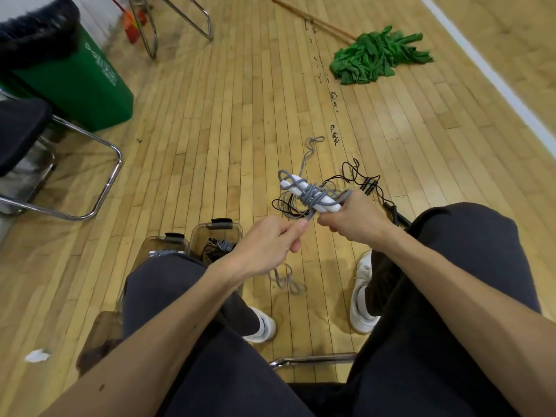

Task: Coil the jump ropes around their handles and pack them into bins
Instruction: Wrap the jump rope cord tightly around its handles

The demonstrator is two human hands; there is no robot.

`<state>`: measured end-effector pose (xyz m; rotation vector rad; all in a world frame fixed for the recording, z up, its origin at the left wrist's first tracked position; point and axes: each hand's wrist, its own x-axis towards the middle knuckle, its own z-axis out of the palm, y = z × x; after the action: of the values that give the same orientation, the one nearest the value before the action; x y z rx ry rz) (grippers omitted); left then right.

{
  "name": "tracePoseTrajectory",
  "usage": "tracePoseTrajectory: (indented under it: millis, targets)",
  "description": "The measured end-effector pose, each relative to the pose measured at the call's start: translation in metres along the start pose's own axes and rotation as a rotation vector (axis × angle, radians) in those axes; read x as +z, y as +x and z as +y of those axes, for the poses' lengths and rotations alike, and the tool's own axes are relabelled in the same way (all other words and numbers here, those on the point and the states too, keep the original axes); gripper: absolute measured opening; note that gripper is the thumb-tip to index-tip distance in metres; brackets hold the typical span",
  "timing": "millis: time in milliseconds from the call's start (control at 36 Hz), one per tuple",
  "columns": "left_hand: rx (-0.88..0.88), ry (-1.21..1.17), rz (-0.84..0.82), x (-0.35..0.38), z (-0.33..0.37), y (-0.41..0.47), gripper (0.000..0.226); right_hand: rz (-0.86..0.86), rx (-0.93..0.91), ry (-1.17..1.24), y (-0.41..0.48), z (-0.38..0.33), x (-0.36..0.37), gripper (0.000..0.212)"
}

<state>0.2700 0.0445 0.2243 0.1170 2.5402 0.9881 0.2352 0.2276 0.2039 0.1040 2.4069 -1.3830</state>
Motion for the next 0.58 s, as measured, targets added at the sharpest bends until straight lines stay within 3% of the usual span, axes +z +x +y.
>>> tracePoseTrajectory:
  millis: [56, 194, 278, 389, 583]
  targets:
    - [-0.013, 0.031, 0.005, -0.003, -0.001, -0.003, 0.054, -0.004, 0.041, 0.003, 0.003, 0.0, 0.0, 0.008]
    - [-0.01, 0.118, -0.011, -0.007, -0.002, -0.014, 0.048, -0.007, 0.1, 0.113, 0.005, 0.0, 0.003, 0.044]
    - [-0.001, 0.214, -0.023, -0.011, -0.001, -0.019, 0.041, 0.04, 0.066, 0.134, 0.006, 0.002, 0.005, 0.05]
    - [0.006, 0.331, -0.031, -0.018, 0.004, -0.024, 0.035, 0.035, 0.021, 0.146, 0.005, 0.003, 0.005, 0.035]
    - [0.11, 0.832, -0.085, -0.025, 0.016, -0.032, 0.027, -0.25, 0.12, 0.014, -0.001, 0.001, 0.013, 0.007]
